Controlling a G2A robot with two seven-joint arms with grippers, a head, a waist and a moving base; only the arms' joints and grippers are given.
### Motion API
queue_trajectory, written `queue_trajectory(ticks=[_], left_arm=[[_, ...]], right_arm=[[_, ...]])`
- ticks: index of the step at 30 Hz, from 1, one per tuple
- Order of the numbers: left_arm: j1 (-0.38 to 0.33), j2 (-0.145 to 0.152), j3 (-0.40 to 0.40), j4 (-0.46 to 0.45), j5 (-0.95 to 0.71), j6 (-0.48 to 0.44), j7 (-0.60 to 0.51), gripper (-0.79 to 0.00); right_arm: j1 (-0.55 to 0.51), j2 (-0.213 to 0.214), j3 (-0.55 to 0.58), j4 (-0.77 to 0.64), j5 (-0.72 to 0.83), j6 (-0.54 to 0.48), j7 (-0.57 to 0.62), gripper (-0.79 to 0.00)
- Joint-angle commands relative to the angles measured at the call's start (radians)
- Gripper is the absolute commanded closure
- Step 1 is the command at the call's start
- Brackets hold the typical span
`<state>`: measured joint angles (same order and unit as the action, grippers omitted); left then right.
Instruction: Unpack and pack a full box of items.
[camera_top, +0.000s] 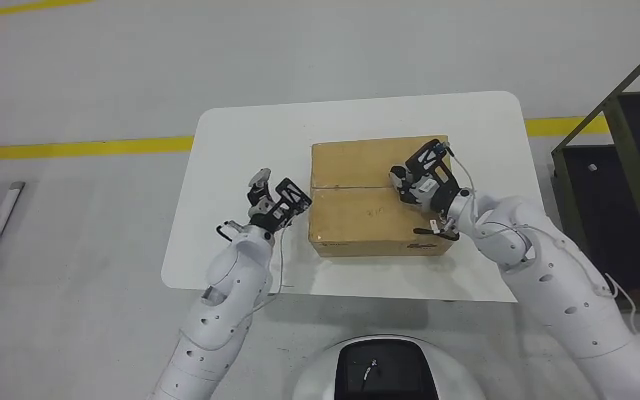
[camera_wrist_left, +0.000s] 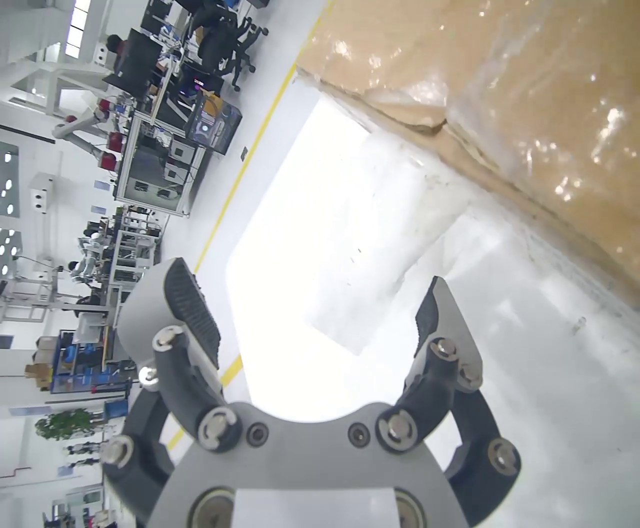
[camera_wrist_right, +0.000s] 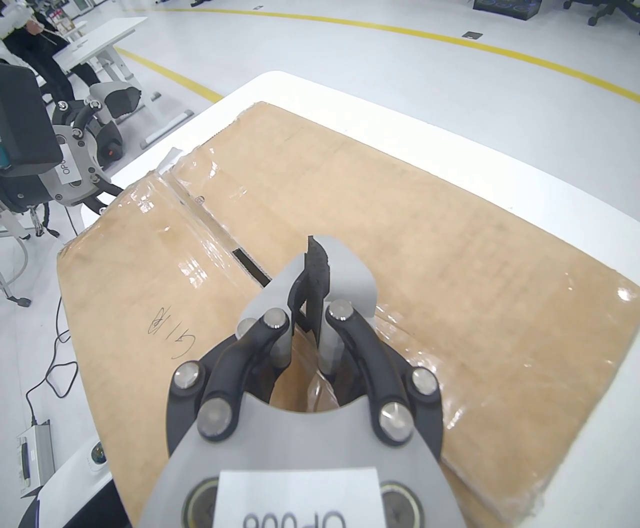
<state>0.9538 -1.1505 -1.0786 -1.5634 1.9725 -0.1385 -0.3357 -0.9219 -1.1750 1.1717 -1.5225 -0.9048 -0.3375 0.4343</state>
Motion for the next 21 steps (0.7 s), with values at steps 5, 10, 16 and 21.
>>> queue_trajectory(ticks=[5, 10, 16, 21], left_arm=[[-0.008, -0.009, 0.004, 0.003, 0.033, 0.031, 0.021, -0.785], [-0.009, -0.015, -0.003, 0.004, 0.041, 0.046, 0.028, -0.785], [-0.016, -0.021, -0.010, 0.004, 0.058, 0.065, 0.041, -0.785], [-0.034, -0.029, -0.010, 0.012, 0.064, 0.070, 0.051, -0.785]], right_arm=[[0.007, -0.002, -0.001, 0.009, -0.001, 0.000, -0.002, 0.000], [0.014, -0.004, -0.006, 0.015, 0.001, -0.001, -0.004, 0.000], [0.020, -0.007, -0.011, 0.024, -0.002, -0.003, -0.007, 0.000], [0.026, -0.008, -0.013, 0.031, -0.003, -0.004, -0.005, 0.000]])
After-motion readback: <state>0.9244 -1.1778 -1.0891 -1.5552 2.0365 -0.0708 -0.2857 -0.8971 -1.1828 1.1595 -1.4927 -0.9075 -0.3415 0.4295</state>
